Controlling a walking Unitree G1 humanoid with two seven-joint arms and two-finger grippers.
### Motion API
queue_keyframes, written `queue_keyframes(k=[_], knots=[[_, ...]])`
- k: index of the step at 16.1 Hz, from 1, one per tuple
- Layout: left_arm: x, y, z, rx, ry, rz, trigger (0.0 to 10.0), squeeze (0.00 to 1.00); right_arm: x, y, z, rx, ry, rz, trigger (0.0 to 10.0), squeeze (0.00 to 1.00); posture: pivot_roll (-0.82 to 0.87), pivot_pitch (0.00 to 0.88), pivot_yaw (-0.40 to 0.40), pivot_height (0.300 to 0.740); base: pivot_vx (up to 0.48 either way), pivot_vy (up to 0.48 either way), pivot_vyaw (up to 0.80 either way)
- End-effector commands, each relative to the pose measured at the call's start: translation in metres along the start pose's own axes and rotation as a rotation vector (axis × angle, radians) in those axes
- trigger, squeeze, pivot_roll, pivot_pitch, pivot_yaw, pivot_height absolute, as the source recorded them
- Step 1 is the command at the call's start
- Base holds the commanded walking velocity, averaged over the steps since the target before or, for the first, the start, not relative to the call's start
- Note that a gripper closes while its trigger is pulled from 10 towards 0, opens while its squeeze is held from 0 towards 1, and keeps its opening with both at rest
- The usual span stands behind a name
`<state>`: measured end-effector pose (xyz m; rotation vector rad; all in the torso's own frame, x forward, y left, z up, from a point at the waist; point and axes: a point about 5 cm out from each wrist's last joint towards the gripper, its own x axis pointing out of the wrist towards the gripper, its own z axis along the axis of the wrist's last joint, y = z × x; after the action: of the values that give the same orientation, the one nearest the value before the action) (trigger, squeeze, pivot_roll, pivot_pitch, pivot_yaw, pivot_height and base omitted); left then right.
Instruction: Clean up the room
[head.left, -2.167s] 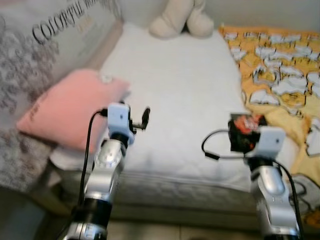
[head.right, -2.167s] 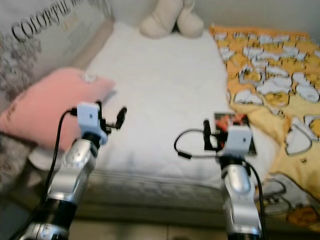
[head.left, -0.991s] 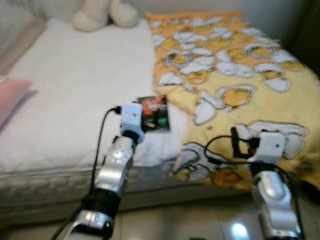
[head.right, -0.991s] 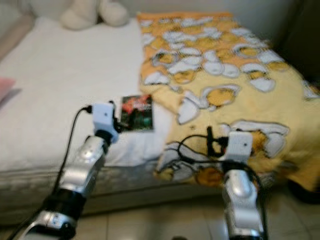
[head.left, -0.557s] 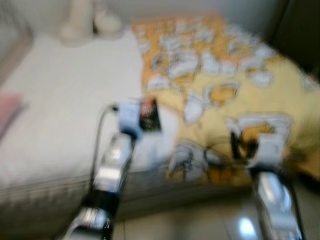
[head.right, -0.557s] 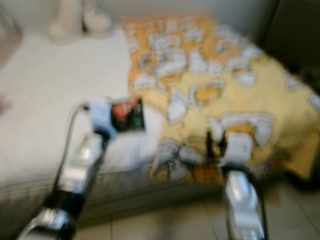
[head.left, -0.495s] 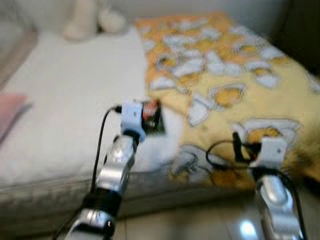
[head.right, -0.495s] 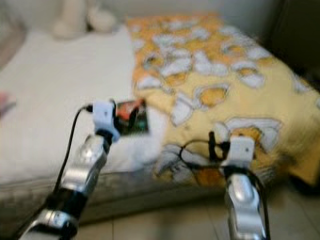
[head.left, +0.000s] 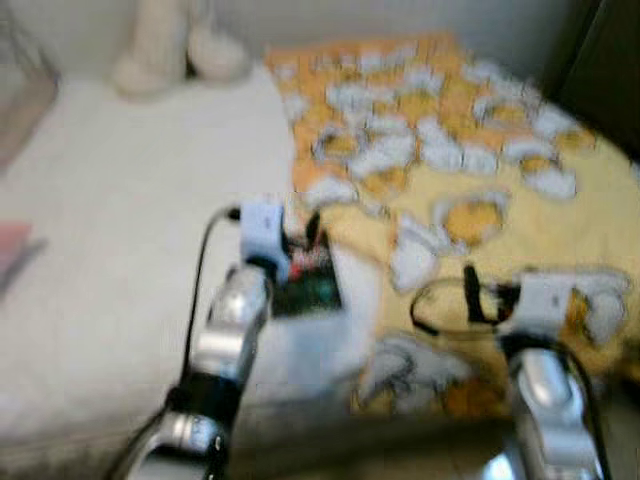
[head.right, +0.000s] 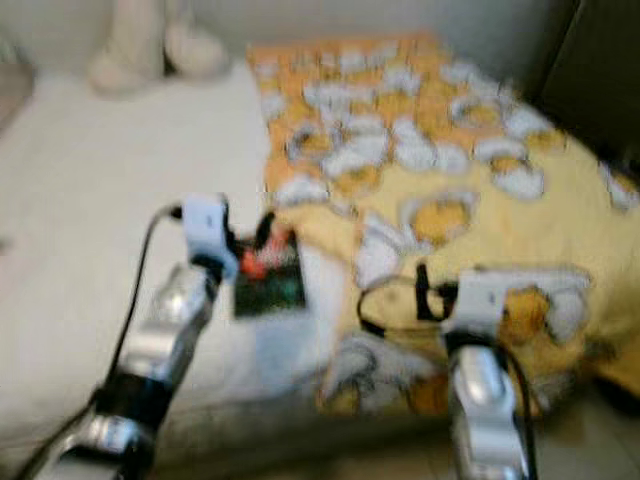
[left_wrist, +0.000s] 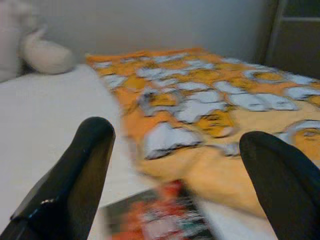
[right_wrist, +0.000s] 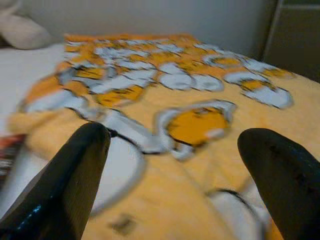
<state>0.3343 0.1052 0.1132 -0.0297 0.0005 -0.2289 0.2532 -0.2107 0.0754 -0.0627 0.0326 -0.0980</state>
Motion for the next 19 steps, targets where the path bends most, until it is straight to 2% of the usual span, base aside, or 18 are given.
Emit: queue_keyframes(k=[1, 3, 4, 5, 7, 10, 12, 13, 14, 15, 17, 19], knots=[[0.002, 0.016, -0.008, 0.012, 0.067, 0.067, 10.0, 0.0, 0.0, 0.009, 0.003, 0.002, -0.012, 0.032, 10.0, 0.0, -0.12, 0.0, 0.037, 0.74, 0.0, 0.0, 0.0], [0.008, 0.018, -0.014, -0.048, 0.127, 0.068, 10.0, 0.0, -0.005, 0.007, 0.003, -0.004, -0.005, 0.041, 10.0, 0.0, -0.12, 0.0, 0.019, 0.74, 0.0, 0.0, 0.0], [0.011, 0.017, -0.017, -0.113, 0.145, 0.062, 10.0, 0.0, -0.006, 0.006, 0.002, -0.007, 0.001, 0.045, 10.0, 0.0, -0.12, 0.0, 0.019, 0.74, 0.0, 0.0, 0.0], [0.017, 0.015, -0.024, -0.206, 0.211, 0.041, 10.0, 0.0, -0.011, 0.003, 0.004, -0.017, 0.007, 0.055, 10.0, 0.0, -0.14, 0.002, -0.002, 0.74, 0.0, 0.0, 0.0], [0.021, 0.008, -0.039, -0.322, 0.314, 0.065, 10.0, 0.0, -0.023, -0.005, 0.007, -0.043, 0.027, 0.072, 10.0, 0.0, -0.19, 0.064, -0.045, 0.74, 0.0, 0.0, 0.0], [0.024, 0.001, -0.042, -0.356, 0.344, 0.076, 10.0, 0.0, -0.031, -0.011, 0.011, -0.062, 0.033, 0.082, 10.0, 0.0, -0.22, 0.091, -0.052, 0.74, 0.0, 0.0, 0.0], [0.023, 0.001, -0.047, -0.449, 0.369, 0.108, 10.0, 0.0, -0.041, -0.016, 0.018, -0.061, 0.035, 0.062, 10.0, 0.0, -0.26, 0.134, -0.065, 0.74, 0.0, 0.0, 0.0], [0.021, -0.002, -0.051, -0.506, 0.388, 0.126, 10.0, 0.0, -0.051, -0.016, 0.018, -0.061, 0.055, 0.063, 10.0, 0.0, -0.28, 0.149, -0.074, 0.74, 0.0, 0.0, 0.0], [0.017, -0.011, -0.059, -0.508, 0.421, 0.125, 10.0, 0.0, -0.066, -0.014, 0.017, -0.069, 0.096, 0.081, 10.0, 0.0, -0.31, 0.189, -0.09, 0.74, 0.0, 0.0, 0.0], [0.014, -0.017, -0.064, -0.461, 0.448, 0.122, 10.0, 0.0, -0.075, -0.013, 0.019, -0.079, 0.11, 0.094, 10.0, 0.0, -0.34, 0.209, -0.094, 0.74, 0.0, 0.0, 0.0], [0.01, -0.021, -0.071, -0.413, 0.476, 0.129, 10.0, 0.0, -0.085, -0.016, 0.022, -0.092, 0.121, 0.089, 10.0, 0.0, -0.36, 0.227, -0.097, 0.74, 0.0, 0.0, 0.0], [0.007, -0.029, -0.076, -0.462, 0.49, 0.127, 10.0, 0.0, -0.094, -0.021, 0.024, -0.095, 0.144, 0.067, 10.0, 0.0, -0.38, 0.236, -0.099, 0.74, 0.0, 0.0, 0.0]])
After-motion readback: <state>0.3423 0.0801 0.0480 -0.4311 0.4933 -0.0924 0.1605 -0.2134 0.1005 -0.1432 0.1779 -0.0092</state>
